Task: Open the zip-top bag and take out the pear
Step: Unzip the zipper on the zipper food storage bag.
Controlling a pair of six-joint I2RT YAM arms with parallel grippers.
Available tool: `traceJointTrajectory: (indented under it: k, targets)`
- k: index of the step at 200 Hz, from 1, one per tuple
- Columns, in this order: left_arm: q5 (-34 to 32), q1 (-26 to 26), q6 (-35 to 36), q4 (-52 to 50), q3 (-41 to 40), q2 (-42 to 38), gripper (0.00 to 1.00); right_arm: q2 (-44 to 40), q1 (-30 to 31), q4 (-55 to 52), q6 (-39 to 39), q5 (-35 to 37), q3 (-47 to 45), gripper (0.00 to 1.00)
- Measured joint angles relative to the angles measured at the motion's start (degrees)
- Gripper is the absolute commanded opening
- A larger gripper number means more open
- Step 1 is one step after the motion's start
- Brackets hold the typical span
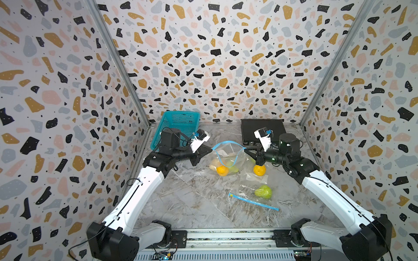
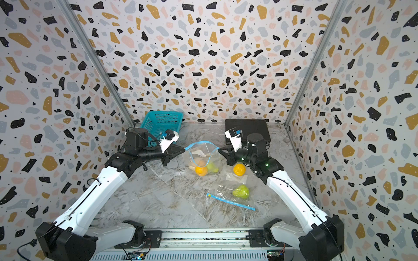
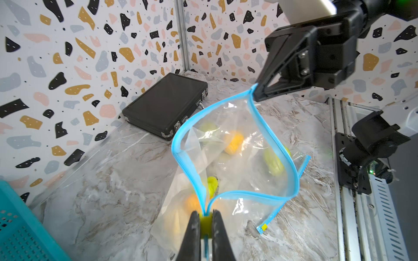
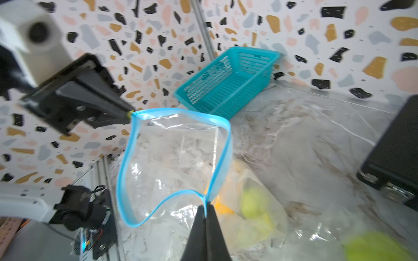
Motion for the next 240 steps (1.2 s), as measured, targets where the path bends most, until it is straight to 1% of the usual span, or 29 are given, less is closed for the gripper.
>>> traceJointTrajectory:
  k: [26,56,84,103,122,150,172,185,204,231,235,240]
  targets:
    - [-0.83,-0.02,-0.55,1.86,-0.44,-0.2,0.0,-1.29,0.0,0.68,-1.03,-4.09,-1.73,0.0]
    - [-3.28,0.0,-0.92,2.69,-1.88,-1.36,0.0,-2.43,0.0,0.31,-1.92,-4.98,-2.8,0.0]
    - [-2.93,0.0,-2.08,4.66,-1.86,-1.05,0.0,-2.14,0.0,0.92,-2.1,-5.88,-2.78,0.0]
    - [-2.78,0.0,-3.34,7.04,-1.84,0.46,0.0,0.04,0.0,1.44,-2.16,-6.16,-1.88,0.0]
    - [-2.78,0.0,-3.98,8.2,-0.76,2.86,0.0,4.59,0.0,1.38,-2.51,-6.29,1.66,0.0]
    - [-2.8,0.92,-4.0,7.5,5.22,6.84,0.0,12.13,0.0,0.68,-3.02,-6.62,10.47,0.0]
    - [-2.75,2.75,-4.02,7.82,7.93,6.99,0.0,16.17,0.0,-0.26,-3.82,-6.67,17.75,0.0]
    - [-2.64,3.61,-4.07,8.41,8.09,6.4,0.0,16.59,0.02,-0.11,-3.98,-6.71,19.12,0.0]
    - [-2.23,3.96,-5.66,13.09,3.63,4.13,0.0,14.47,0.85,0.48,-3.98,-5.9,15.91,0.0]
    - [-2.14,3.93,-9.44,19.21,-7.91,-0.09,0.0,10.27,5.33,-0.74,-3.98,-1.99,6.43,0.0]
    - [-2.12,3.93,-10.05,19.85,-9.51,-0.63,0.0,9.9,6.12,-1.05,-3.96,-1.46,5.31,0.03]
    - [-2.1,3.93,-10.75,20.55,-11.3,-1.22,0.0,9.49,7.08,-1.62,-3.89,-0.63,3.87,0.1]
